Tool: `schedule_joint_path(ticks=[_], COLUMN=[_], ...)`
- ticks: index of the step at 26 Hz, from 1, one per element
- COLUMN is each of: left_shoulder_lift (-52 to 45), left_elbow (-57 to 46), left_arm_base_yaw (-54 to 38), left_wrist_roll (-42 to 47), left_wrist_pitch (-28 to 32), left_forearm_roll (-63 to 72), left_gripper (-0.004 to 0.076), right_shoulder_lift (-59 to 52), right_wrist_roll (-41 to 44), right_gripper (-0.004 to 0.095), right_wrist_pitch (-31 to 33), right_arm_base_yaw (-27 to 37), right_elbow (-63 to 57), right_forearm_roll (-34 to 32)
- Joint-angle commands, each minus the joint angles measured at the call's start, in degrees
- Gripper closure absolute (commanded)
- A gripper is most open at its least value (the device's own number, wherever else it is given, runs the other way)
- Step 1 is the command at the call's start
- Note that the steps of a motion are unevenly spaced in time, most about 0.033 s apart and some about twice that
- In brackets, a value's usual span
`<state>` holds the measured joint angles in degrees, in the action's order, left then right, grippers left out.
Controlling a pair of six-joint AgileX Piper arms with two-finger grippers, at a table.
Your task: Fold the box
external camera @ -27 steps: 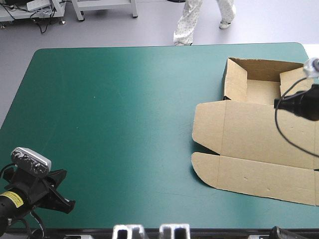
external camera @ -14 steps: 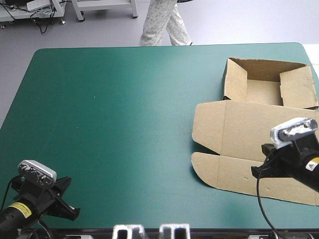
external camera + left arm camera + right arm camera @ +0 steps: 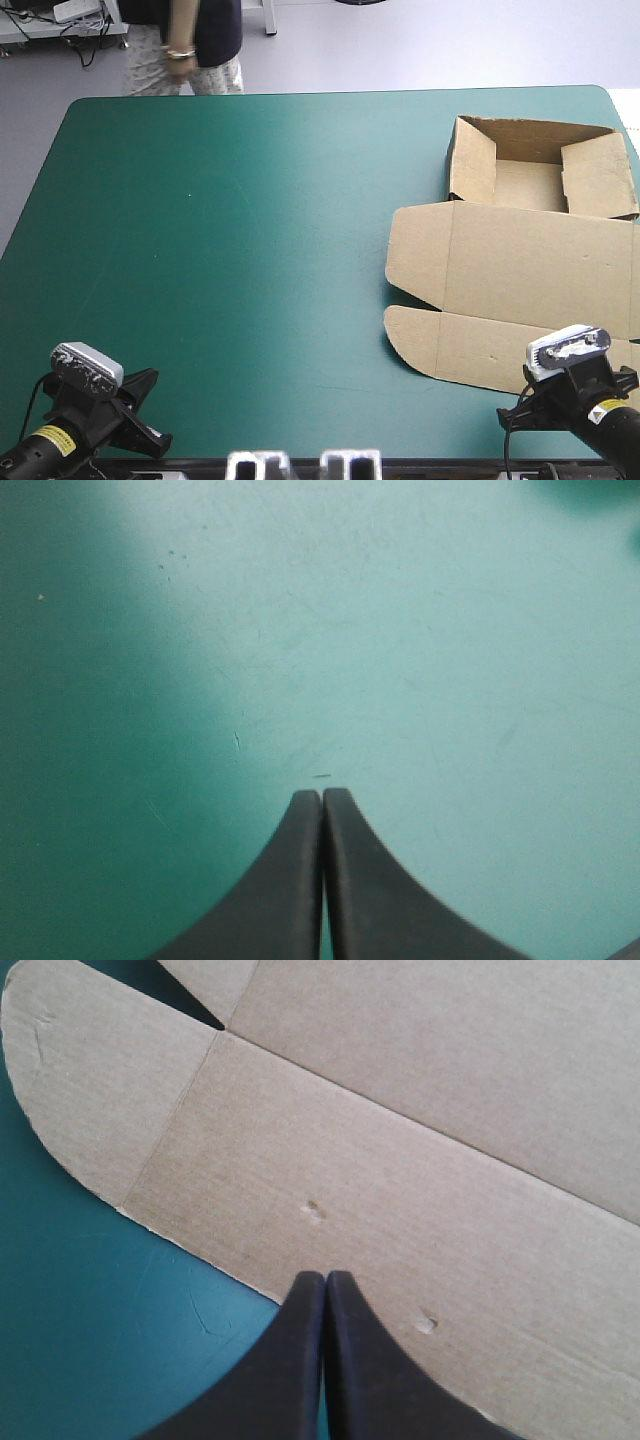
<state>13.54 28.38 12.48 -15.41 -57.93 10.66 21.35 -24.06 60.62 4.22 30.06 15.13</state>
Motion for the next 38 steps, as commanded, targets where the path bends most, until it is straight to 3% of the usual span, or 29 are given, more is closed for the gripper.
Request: schedule_joint_path(ticks=[1, 38], left_shoulder_lift=[0.2, 0.2], left_elbow=[1.3, 1.2], left_arm_base_yaw=[0.0, 0.0], left_wrist_roll=[-0.2, 0.0], left_wrist_pitch=[4.5, 3.6], left_forearm_roll=[1.8, 2.8], left_gripper=[0.0734, 0.0734], right_shoulder_lift=[-2.1, -5.1], right_wrist_roll=[0.6, 2.3], right_gripper=[0.0913, 0.0932], right_wrist_pitch=[-3.1, -2.9], right_arm_base_yaw=[-0.1, -0.1], right_elbow=[0.1, 0.1], right_forearm_roll=[0.4, 2.1])
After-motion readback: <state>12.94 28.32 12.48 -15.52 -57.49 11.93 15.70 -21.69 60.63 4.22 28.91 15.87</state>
